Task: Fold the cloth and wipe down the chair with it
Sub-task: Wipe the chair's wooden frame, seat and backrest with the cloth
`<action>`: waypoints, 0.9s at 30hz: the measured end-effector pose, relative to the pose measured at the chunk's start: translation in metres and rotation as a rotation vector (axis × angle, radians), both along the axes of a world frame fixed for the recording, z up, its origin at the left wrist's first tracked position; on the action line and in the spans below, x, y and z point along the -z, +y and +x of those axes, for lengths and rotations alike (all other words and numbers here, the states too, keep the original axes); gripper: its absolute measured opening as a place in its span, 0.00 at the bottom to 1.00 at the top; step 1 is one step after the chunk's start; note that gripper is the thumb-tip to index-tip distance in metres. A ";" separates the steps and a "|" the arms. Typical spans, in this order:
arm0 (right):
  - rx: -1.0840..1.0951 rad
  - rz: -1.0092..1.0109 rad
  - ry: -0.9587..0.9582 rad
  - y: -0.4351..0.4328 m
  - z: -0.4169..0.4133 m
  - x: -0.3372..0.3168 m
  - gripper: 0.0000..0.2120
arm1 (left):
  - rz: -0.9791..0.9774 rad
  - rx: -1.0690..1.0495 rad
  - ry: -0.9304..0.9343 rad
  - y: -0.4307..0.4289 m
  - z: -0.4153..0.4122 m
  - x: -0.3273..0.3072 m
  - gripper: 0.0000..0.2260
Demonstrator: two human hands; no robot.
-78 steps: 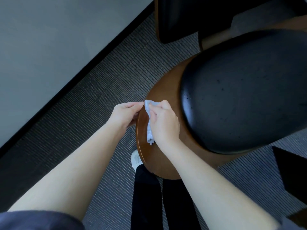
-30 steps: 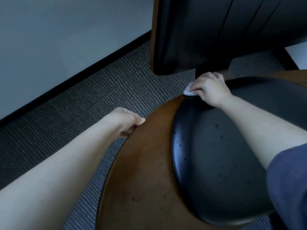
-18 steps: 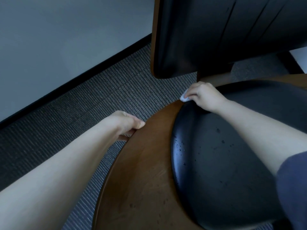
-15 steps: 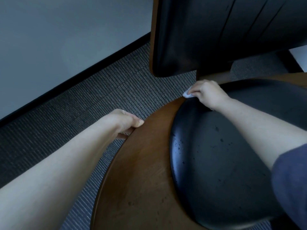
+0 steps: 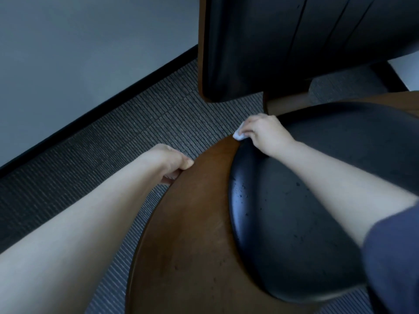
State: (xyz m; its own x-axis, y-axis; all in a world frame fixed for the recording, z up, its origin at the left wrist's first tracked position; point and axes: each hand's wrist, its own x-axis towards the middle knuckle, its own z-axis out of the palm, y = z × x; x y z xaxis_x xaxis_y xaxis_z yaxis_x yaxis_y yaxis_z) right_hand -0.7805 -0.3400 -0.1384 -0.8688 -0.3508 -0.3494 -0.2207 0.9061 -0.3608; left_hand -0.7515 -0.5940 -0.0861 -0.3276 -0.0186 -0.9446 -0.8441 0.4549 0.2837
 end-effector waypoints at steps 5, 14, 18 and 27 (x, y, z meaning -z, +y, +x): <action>-0.015 -0.092 -0.030 -0.035 0.026 -0.014 0.11 | -0.014 -0.023 0.073 0.002 0.007 -0.008 0.05; 0.093 -0.238 -0.006 -0.082 0.089 -0.046 0.12 | 0.030 -0.185 0.089 -0.023 0.060 -0.041 0.06; 0.150 -0.380 0.038 -0.108 0.128 -0.052 0.10 | 0.073 -0.302 0.141 -0.038 0.089 -0.060 0.10; 0.586 -0.434 0.114 -0.143 0.195 -0.091 0.10 | 0.074 -0.383 0.163 -0.055 0.143 -0.100 0.09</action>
State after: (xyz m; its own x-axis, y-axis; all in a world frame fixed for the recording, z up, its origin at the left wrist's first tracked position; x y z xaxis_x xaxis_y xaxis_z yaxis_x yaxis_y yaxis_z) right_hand -0.5858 -0.4827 -0.0475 -0.9788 0.0963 -0.1807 0.1982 0.6677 -0.7176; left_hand -0.6089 -0.6494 0.0143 -0.4555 -0.1027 -0.8843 -0.8896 0.0901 0.4478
